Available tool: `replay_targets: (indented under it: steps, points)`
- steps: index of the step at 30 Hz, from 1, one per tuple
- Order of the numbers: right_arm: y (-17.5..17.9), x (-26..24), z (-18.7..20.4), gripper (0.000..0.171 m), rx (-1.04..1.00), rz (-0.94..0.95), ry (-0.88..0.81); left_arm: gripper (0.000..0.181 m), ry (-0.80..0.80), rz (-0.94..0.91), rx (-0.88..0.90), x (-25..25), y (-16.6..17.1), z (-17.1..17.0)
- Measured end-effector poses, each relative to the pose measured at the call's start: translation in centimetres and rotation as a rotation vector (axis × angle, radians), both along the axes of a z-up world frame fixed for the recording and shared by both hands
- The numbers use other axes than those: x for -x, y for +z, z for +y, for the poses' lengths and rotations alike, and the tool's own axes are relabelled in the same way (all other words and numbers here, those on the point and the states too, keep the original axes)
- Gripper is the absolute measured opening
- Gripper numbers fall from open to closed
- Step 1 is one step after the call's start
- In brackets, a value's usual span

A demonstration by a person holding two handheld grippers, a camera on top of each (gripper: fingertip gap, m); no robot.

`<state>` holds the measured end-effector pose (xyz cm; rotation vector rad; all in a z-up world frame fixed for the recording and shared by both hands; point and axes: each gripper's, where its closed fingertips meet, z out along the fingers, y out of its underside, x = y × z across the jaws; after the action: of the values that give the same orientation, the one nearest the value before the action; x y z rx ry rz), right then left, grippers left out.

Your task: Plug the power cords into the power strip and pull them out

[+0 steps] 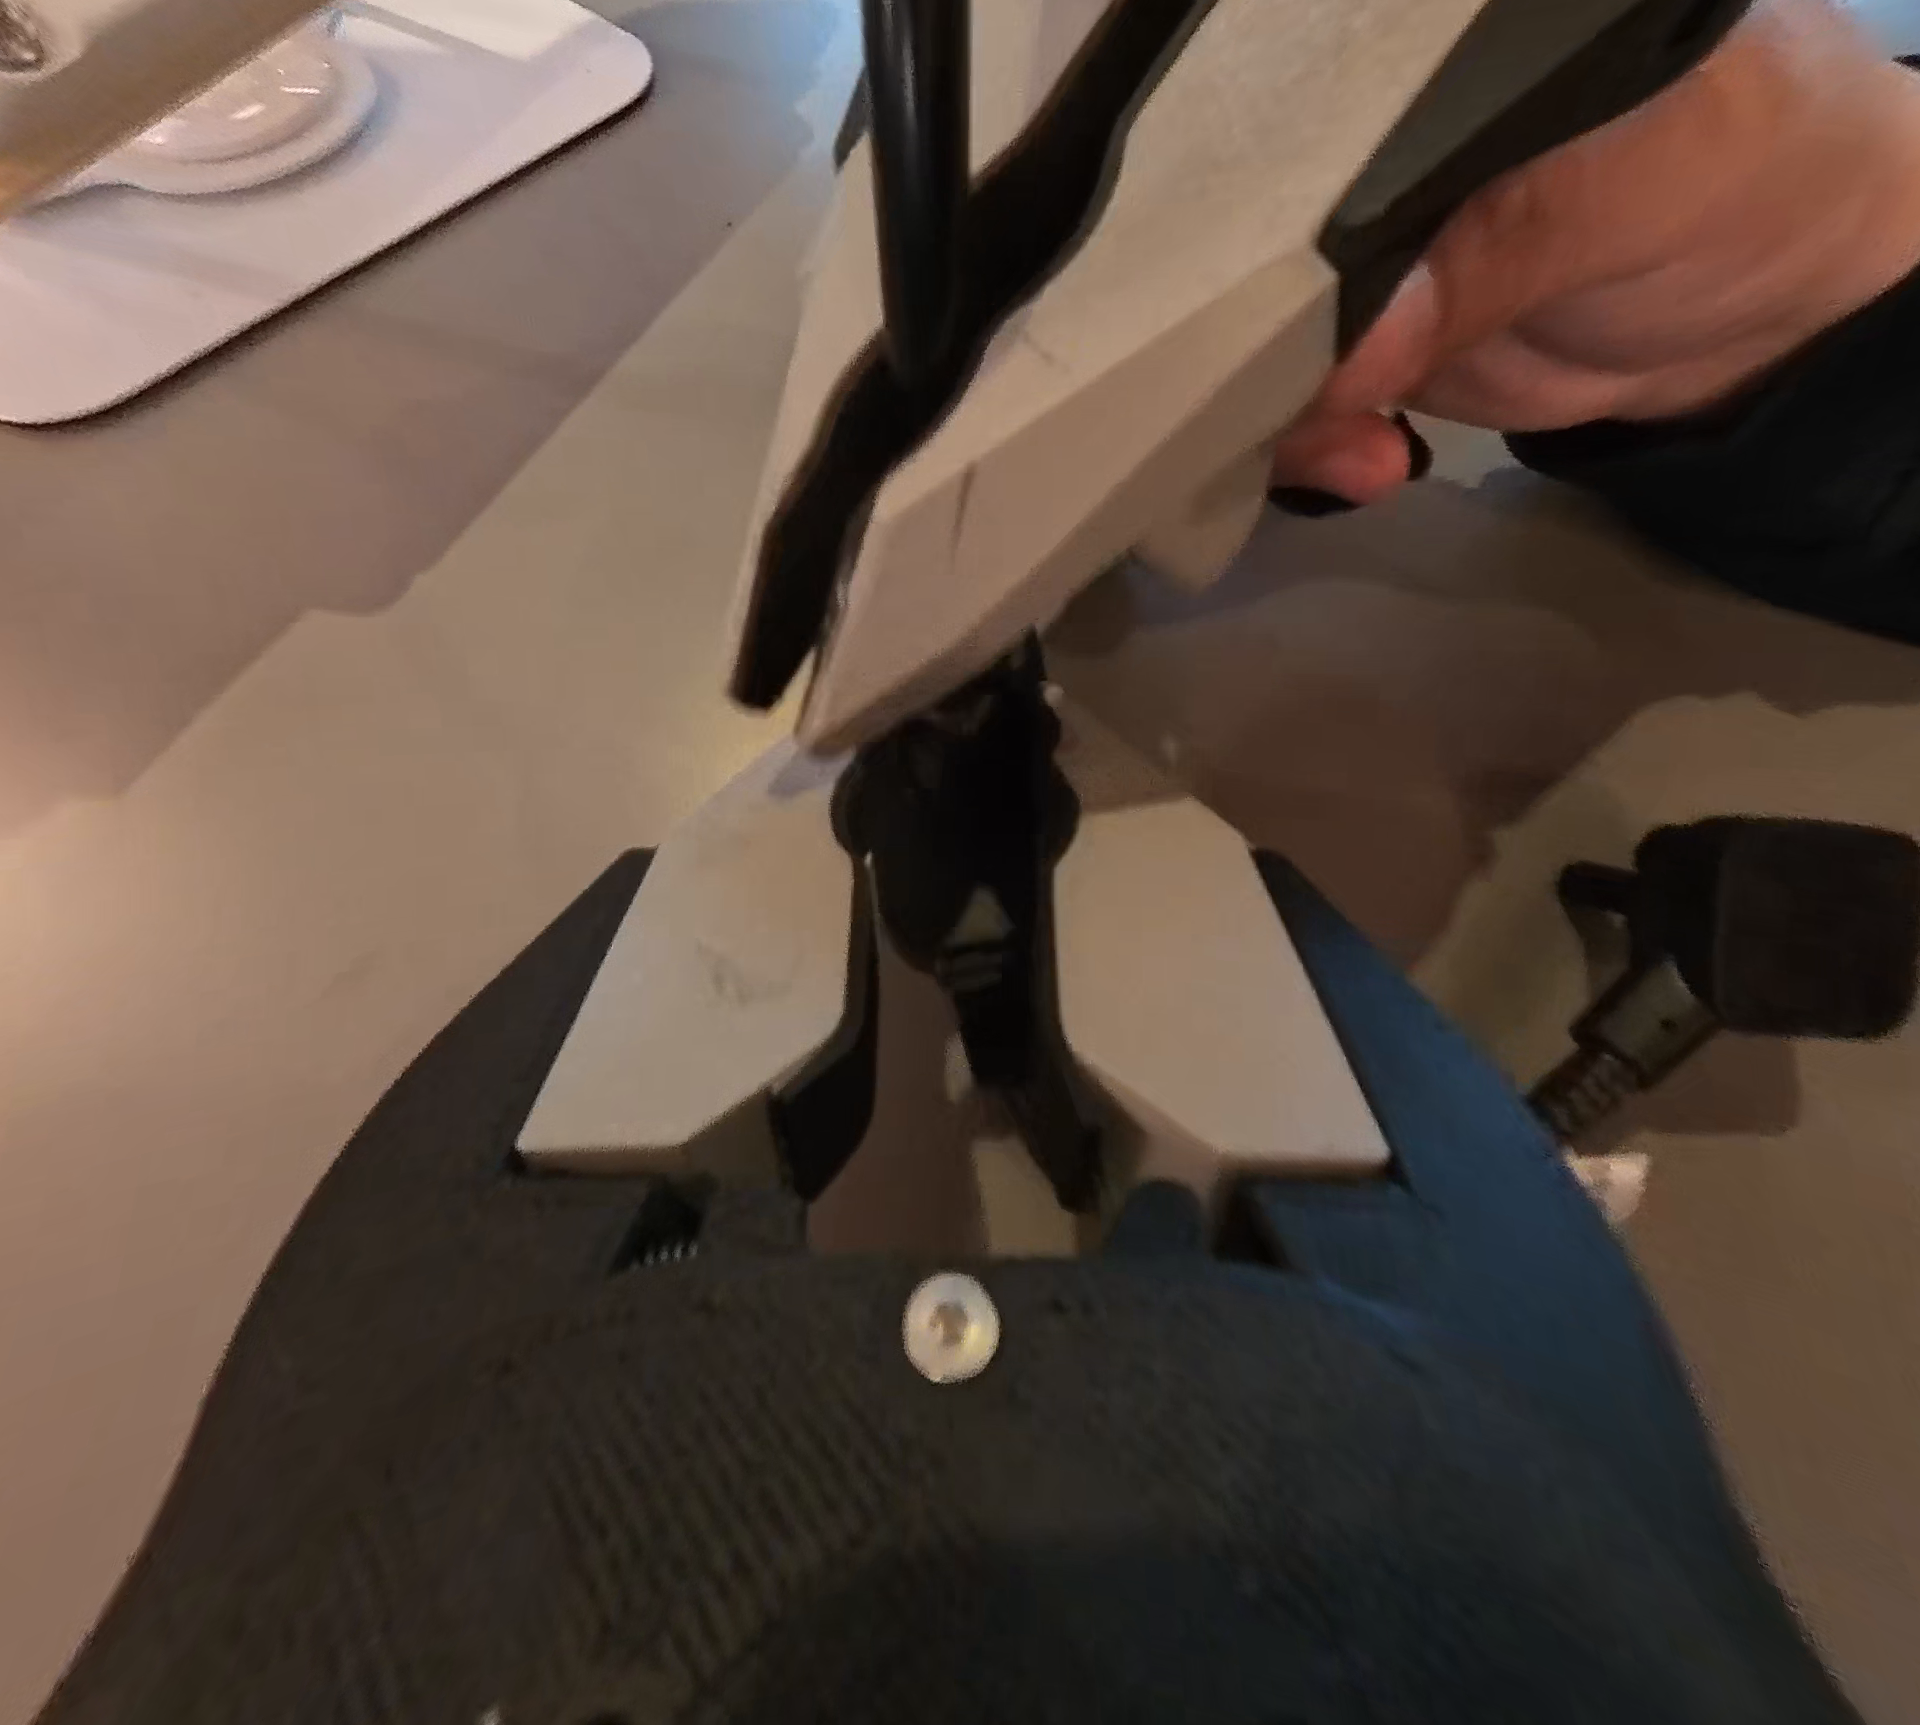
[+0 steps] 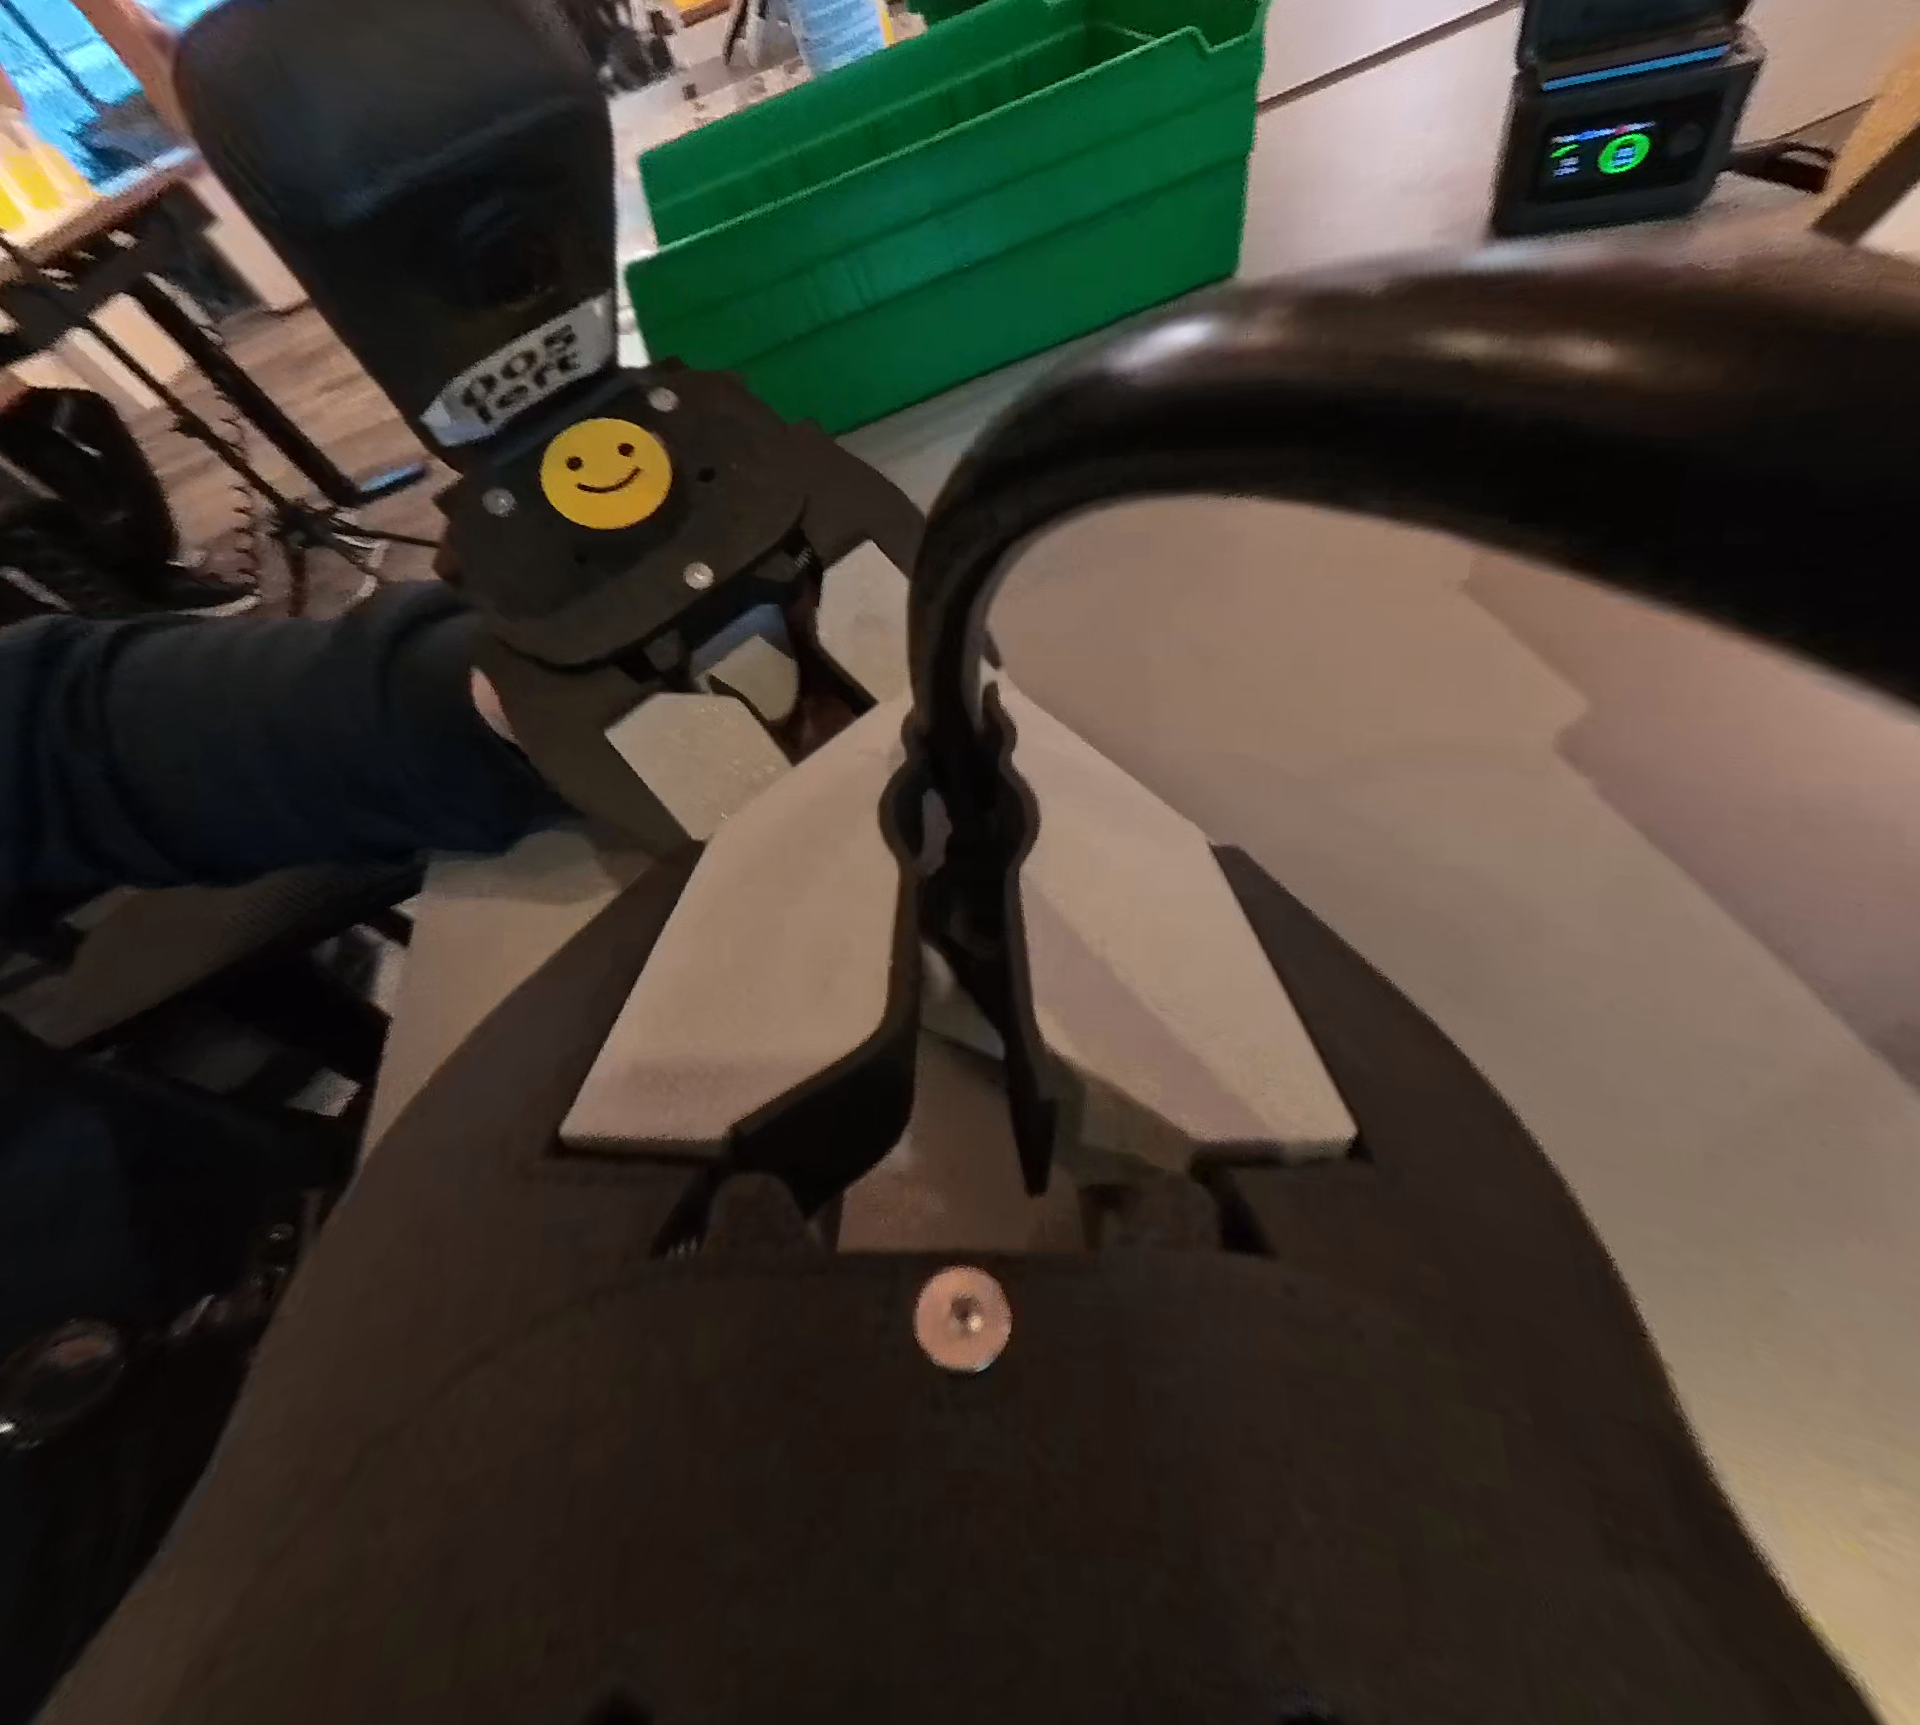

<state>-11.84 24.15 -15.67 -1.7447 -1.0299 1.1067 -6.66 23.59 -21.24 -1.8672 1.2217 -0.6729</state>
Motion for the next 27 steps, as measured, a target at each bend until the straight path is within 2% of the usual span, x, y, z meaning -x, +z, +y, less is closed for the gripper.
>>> replay_targets:
  steps: [6,11,14,19,22,27]
  points:
    - [-0.1,-0.2,-0.2,0.004,-0.063,-0.044,0.009,0.024,-0.005,0.017,-0.032,-0.7,0.0,-0.1]
    - [-0.8,-1.9,-0.6,0.012,-0.176,-0.145,0.043,0.024,-0.012,0.022,-0.05,-0.5,0.0,-0.2]
    - [-1.8,-2.0,-0.8,0.018,-0.155,-0.175,0.065,0.024,-0.013,0.025,-0.06,-0.6,0.0,-0.2]
    - [-2.2,-1.6,-0.6,0.013,-0.206,-0.223,0.046,0.024,-0.01,0.016,-0.038,-0.5,0.0,-0.1]
    - [-2.1,-1.4,-0.6,0.012,-0.177,-0.185,0.009,0.024,-0.002,0.022,-0.039,-0.4,-0.1,-0.1]
    - [-1.6,-1.1,-0.5,0.011,-0.005,-0.009,0.023,0.024,0.025,0.033,-0.062,-0.2,-0.1,0.2]
